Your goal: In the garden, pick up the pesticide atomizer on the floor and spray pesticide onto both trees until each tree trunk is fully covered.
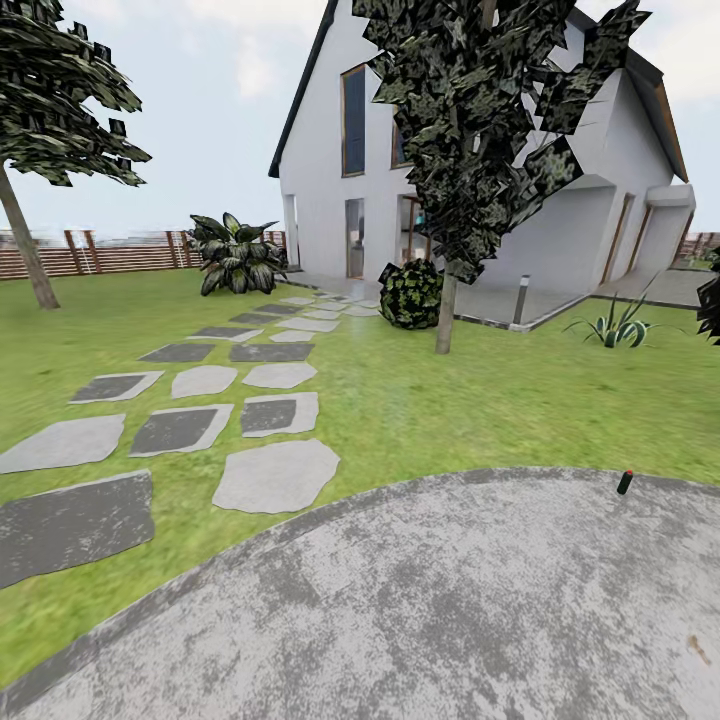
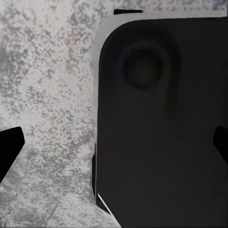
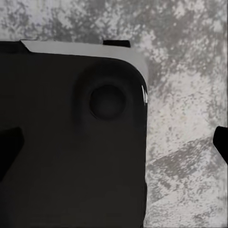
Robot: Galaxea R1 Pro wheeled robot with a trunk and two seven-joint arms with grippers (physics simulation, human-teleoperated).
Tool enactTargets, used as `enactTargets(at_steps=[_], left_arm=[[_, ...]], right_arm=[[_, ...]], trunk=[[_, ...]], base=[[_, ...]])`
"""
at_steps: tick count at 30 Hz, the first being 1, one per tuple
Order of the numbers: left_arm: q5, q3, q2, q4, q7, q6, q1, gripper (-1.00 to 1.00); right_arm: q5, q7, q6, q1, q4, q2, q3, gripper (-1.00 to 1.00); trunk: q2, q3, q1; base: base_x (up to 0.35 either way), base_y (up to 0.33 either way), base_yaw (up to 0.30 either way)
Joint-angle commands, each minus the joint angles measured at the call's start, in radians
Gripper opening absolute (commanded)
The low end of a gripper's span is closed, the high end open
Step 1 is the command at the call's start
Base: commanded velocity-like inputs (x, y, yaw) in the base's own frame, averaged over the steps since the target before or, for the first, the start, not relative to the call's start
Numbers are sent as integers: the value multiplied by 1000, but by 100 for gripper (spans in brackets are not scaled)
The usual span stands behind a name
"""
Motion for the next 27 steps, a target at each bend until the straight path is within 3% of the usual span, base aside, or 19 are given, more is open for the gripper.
enactTargets(at_steps=[1,5,11,15,16,23,27], left_arm=[[3,1,6,-6,2,-8,0,100],[2,0,22,-29,2,-30,-7,100],[3,-1,24,-63,-3,-64,-42,100],[1,-4,20,-86,-8,-86,-65,100],[1,-4,21,-157,-7,-213,-209,100],[-1,-4,26,-226,-6,-213,-234,100],[6,-1,54,-232,1,-213,-232,100]], right_arm=[[0,-1,-9,0,-5,-6,0,100],[-1,-1,-31,-1,-28,-28,-4,100],[-3,-1,-65,-15,-62,-62,-7,100],[-3,-1,-87,-35,-85,-65,-7,100],[-3,-1,-225,-54,-421,-65,-7,100],[0,1,-237,-97,-420,-66,-6,100],[-3,1,-239,-101,-378,-65,-8,100]], trunk=[[0,-1,0],[0,-1,0],[0,-1,0],[0,-1,0],[0,-1,0],[0,-1,0],[0,-1,0]], base=[[0,0,0],[0,0,0],[0,0,0],[0,0,0],[0,0,0],[19,0,0],[177,-84,0]])
